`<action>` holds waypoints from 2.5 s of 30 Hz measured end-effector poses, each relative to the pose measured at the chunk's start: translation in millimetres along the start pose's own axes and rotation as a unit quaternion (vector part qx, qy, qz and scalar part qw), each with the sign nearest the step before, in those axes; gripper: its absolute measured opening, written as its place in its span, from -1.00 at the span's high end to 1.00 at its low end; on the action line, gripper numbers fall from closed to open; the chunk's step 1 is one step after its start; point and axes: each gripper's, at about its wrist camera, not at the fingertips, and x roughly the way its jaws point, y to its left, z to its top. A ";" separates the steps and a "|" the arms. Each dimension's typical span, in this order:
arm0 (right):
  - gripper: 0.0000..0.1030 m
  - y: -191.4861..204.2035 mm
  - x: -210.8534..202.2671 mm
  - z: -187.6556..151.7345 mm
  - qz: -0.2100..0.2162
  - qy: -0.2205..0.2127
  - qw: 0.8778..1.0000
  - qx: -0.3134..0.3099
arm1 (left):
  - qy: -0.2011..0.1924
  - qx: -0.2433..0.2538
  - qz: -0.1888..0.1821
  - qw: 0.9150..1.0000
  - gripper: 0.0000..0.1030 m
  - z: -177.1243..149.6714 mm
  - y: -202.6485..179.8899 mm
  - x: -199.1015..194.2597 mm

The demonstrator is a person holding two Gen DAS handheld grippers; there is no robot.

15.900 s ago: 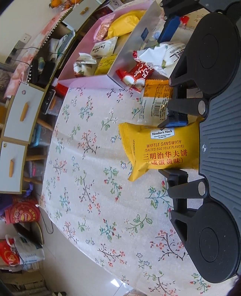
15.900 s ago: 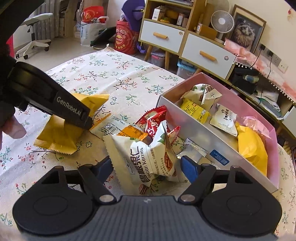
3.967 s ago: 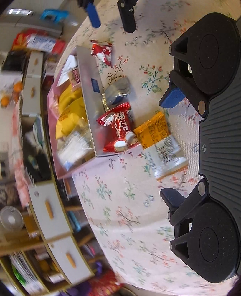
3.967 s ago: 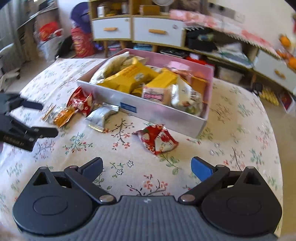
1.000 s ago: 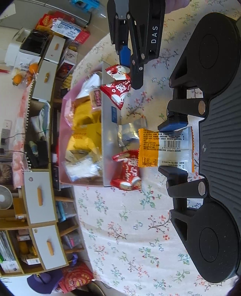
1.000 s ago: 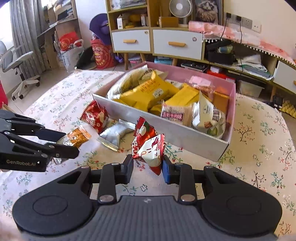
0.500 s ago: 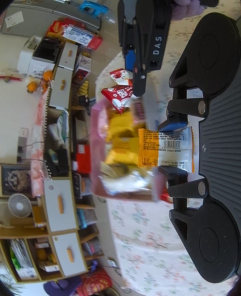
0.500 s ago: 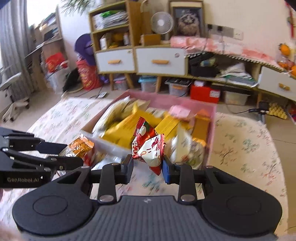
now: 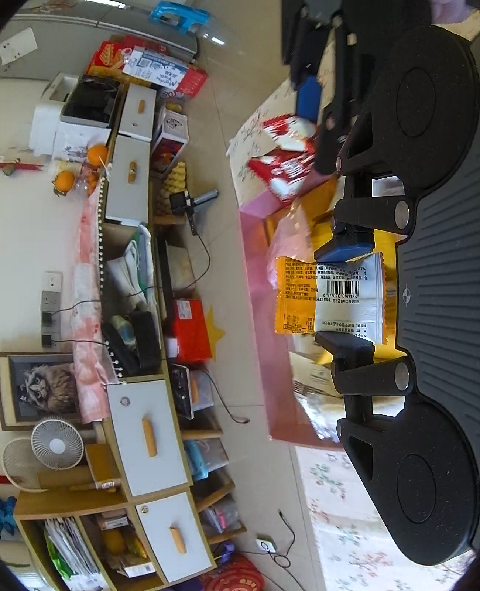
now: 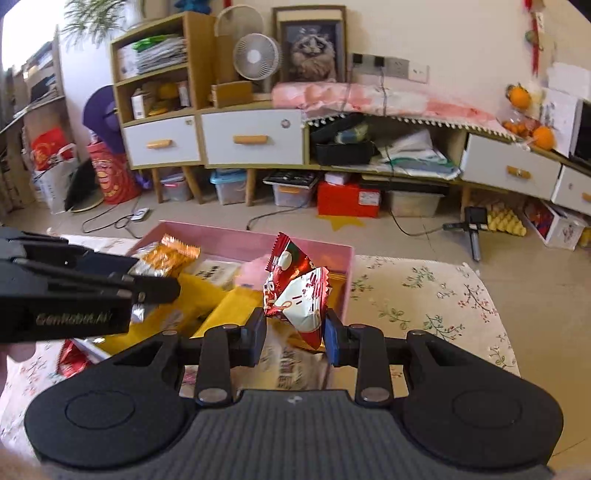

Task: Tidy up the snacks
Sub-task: 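Carry both packets into the pink box and open both tools, then withdraw both tools from the box toward the red candy and silver packet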

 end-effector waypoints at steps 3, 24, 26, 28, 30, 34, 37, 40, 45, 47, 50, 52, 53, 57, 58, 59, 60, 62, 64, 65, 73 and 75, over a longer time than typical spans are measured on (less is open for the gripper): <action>0.42 -0.5 4.9 -2.2 -0.003 0.011 1.000 -0.005 | 0.006 0.002 0.008 1.000 0.27 5.4 -0.5 15.6; 0.33 -3.7 21.5 2.7 -0.010 0.001 1.000 0.021 | 0.000 -0.011 0.008 1.000 0.05 13.0 4.7 40.9; 0.33 -5.4 21.6 2.4 -0.003 -0.002 1.000 0.025 | -0.001 -0.008 0.006 1.000 0.00 12.6 3.6 40.2; 0.33 -5.9 19.7 3.6 0.001 -0.002 1.000 0.025 | -0.001 -0.005 0.005 1.000 -0.06 12.4 3.3 39.1; 0.28 -5.7 17.1 4.6 0.003 -0.003 1.000 0.020 | 0.000 -0.005 0.006 1.000 -0.08 12.3 2.7 38.6; 0.19 -4.7 9.5 6.5 0.004 -0.002 1.000 0.019 | 0.003 -0.006 0.006 1.000 -0.20 10.0 2.5 34.1; 0.09 -3.6 3.3 6.7 0.002 0.001 1.000 0.012 | 0.004 -0.009 0.005 1.000 -0.26 6.5 2.4 24.4; -0.07 -2.2 -3.9 6.6 -0.002 0.000 1.000 0.008 | 0.001 -0.011 0.004 1.000 -0.37 3.4 2.9 11.7; -0.26 -1.9 -16.1 5.1 -0.004 0.006 1.000 0.010 | 0.000 -0.011 0.005 1.000 -0.46 -3.7 2.4 -11.0; -0.33 -0.3 -22.0 3.8 -0.005 0.008 1.000 0.010 | 0.000 -0.014 0.005 1.000 -0.52 -8.0 2.8 -21.5; -0.42 3.3 -29.6 0.8 -0.007 0.012 1.000 0.010 | 0.002 -0.016 0.007 1.000 -0.57 -15.9 4.2 -35.8; -0.48 5.9 -35.3 -2.6 -0.008 0.015 1.000 0.008 | 0.004 -0.015 0.008 1.000 -0.60 -21.8 5.0 -44.6; -0.51 7.6 -37.3 -3.4 -0.008 0.017 1.000 0.007 | 0.006 -0.015 0.010 1.000 -0.61 -24.0 5.3 -48.2; -0.62 13.7 -47.7 -9.7 -0.011 0.023 1.000 0.001 | 0.010 -0.020 0.013 1.000 -0.63 -35.9 8.7 -66.4; -0.64 15.0 -50.4 -11.2 -0.011 0.024 1.000 0.000 | 0.011 -0.022 0.014 1.000 -0.63 -39.0 9.7 -71.1; -0.68 16.2 -52.8 -12.6 -0.012 0.026 1.000 -0.002 | 0.012 -0.023 0.014 1.000 -0.66 -41.4 10.1 -75.3; -0.70 17.1 -54.6 -13.4 -0.013 0.027 1.000 -0.002 | 0.013 -0.024 0.014 1.000 -0.69 -44.8 10.4 -80.1; -0.73 17.9 -59.4 -16.3 -0.014 0.029 0.999 -0.001 | 0.014 -0.025 0.015 0.999 -0.77 -51.5 11.6 -88.8; -0.76 17.8 -63.8 -19.4 -0.013 0.031 0.999 0.005 | 0.014 -0.025 0.014 0.999 -0.81 -57.8 12.3 -95.8; -0.78 17.7 -65.9 -20.9 -0.012 0.032 0.999 0.008 | 0.016 -0.024 0.014 0.999 -0.84 -61.5 12.5 -99.1; -0.93 18.0 -76.6 -30.1 -0.017 0.041 0.999 0.028 | 0.027 -0.030 0.016 0.999 -0.96 -86.6 13.9 -120.0; -0.96 18.5 -78.7 -33.6 -0.018 0.042 0.998 0.031 | 0.032 -0.033 0.018 0.999 -0.96 -94.3 15.6 -123.2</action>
